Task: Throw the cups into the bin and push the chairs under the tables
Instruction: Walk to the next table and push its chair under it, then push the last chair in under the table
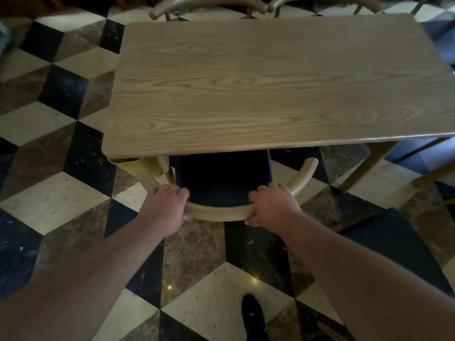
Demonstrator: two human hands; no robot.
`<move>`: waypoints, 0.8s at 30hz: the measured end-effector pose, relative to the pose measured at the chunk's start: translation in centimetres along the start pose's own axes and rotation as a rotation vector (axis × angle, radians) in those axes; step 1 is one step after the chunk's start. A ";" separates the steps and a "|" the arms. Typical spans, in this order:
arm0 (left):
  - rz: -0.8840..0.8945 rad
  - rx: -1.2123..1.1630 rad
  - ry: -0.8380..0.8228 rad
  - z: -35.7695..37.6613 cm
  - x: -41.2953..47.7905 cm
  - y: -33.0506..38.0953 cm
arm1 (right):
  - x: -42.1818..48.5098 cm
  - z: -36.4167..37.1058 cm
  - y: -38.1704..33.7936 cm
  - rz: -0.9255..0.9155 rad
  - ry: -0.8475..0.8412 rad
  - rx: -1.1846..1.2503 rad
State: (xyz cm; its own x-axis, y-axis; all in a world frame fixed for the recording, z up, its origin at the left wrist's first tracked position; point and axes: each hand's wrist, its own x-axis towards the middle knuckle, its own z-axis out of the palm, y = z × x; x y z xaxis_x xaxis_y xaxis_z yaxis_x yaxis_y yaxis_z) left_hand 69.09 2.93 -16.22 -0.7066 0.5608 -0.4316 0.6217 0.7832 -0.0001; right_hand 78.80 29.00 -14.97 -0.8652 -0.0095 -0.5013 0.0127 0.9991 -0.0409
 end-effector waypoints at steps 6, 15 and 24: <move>0.177 -0.156 0.116 -2.1 -4.9 7.2 | -9.4 1.3 0.8 0.096 0.214 0.162; 0.526 -0.139 0.049 -3.7 -9.6 26.3 | -33.9 8.4 10.2 0.610 0.271 0.254; 0.770 -0.168 0.050 -2.8 -15.2 48.6 | -52.7 16.9 19.8 0.870 0.264 0.281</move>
State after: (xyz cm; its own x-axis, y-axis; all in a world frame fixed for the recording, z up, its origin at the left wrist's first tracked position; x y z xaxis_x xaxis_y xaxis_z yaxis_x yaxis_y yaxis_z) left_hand 109.04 33.21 -7.11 -0.1143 0.9702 -0.2137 0.8855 0.1970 0.4208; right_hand 133.12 48.54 -3.98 -0.5808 0.7768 -0.2434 0.7958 0.6048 0.0310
